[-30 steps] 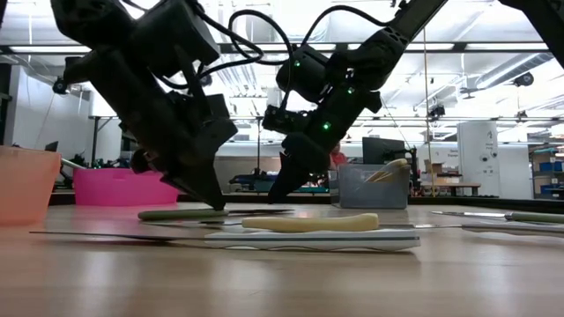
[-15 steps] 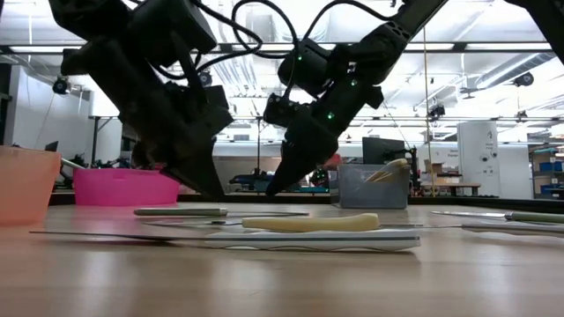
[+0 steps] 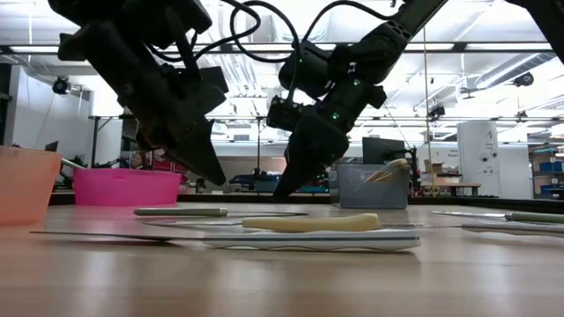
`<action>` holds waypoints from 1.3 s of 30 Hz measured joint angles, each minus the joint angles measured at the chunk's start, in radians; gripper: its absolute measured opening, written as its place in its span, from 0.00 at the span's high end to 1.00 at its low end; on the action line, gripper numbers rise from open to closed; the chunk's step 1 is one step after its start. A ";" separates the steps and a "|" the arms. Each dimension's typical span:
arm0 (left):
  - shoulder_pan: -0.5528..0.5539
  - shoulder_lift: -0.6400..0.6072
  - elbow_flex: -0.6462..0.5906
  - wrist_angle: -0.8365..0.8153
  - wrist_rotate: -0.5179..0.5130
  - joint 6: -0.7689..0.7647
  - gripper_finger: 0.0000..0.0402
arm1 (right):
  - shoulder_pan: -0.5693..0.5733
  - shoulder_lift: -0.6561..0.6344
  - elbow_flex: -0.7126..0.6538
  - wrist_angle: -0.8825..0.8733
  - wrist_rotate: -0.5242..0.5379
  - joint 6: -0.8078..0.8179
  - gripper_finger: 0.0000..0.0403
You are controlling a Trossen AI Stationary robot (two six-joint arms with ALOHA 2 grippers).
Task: Sort silverware by color (type)
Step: Put the left green knife into the red bin
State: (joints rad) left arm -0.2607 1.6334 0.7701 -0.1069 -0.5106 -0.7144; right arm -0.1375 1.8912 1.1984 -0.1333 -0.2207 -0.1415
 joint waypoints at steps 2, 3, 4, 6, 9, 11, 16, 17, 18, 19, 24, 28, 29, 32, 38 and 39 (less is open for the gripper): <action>0.000 -0.001 -0.008 0.000 -0.001 0.009 1.00 | 0.000 0.000 0.000 0.000 0.000 0.000 0.98; 0.000 -0.001 -0.012 0.000 -0.001 0.014 1.00 | 0.000 0.000 0.000 0.001 0.000 0.000 0.98; 0.000 -0.001 -0.015 0.001 -0.001 0.017 1.00 | 0.000 0.000 0.000 0.000 0.000 0.000 0.98; 0.000 -0.001 -0.021 0.014 -0.004 0.021 0.99 | 0.000 0.000 0.000 -0.001 0.000 -0.001 0.98; 0.000 0.007 -0.032 0.028 -0.015 0.026 0.95 | 0.000 -0.001 0.000 0.000 0.001 -0.012 0.98; 0.000 0.015 -0.034 0.036 -0.024 0.026 0.91 | 0.000 -0.003 0.000 0.000 0.002 -0.010 0.98; 0.001 0.054 -0.034 0.095 -0.047 0.038 0.78 | 0.002 -0.006 0.000 -0.005 0.001 -0.008 0.98; 0.001 0.063 -0.034 0.101 -0.047 0.048 0.75 | 0.002 -0.006 0.000 -0.012 -0.001 -0.008 0.98; 0.001 0.071 -0.034 0.106 -0.047 0.053 0.73 | 0.002 -0.006 0.000 -0.024 -0.012 -0.009 0.98; 0.001 0.077 -0.034 0.112 -0.047 0.054 0.70 | 0.002 -0.006 0.000 -0.036 -0.025 -0.012 0.98; 0.005 0.092 -0.034 0.100 -0.047 0.053 0.62 | 0.002 -0.006 0.000 -0.080 -0.055 -0.039 0.98; 0.006 0.114 -0.034 0.099 -0.047 0.051 0.61 | 0.002 -0.006 0.000 -0.103 -0.106 -0.042 0.98; 0.006 0.123 -0.034 0.099 -0.047 0.048 0.61 | 0.002 -0.006 0.000 -0.104 -0.112 -0.042 0.98; 0.005 0.143 -0.033 0.112 -0.054 0.044 0.61 | 0.002 -0.006 -0.001 -0.104 -0.113 -0.042 0.98; 0.005 0.165 -0.031 0.117 -0.060 0.040 0.61 | 0.000 -0.006 -0.003 -0.104 -0.113 -0.056 0.98; 0.005 0.167 -0.031 0.117 -0.060 0.040 0.61 | 0.000 -0.006 -0.003 -0.104 -0.112 -0.056 0.98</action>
State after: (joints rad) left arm -0.2562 1.8006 0.7395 0.0098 -0.5705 -0.6739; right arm -0.1375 1.8847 1.1954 -0.2371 -0.3328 -0.1978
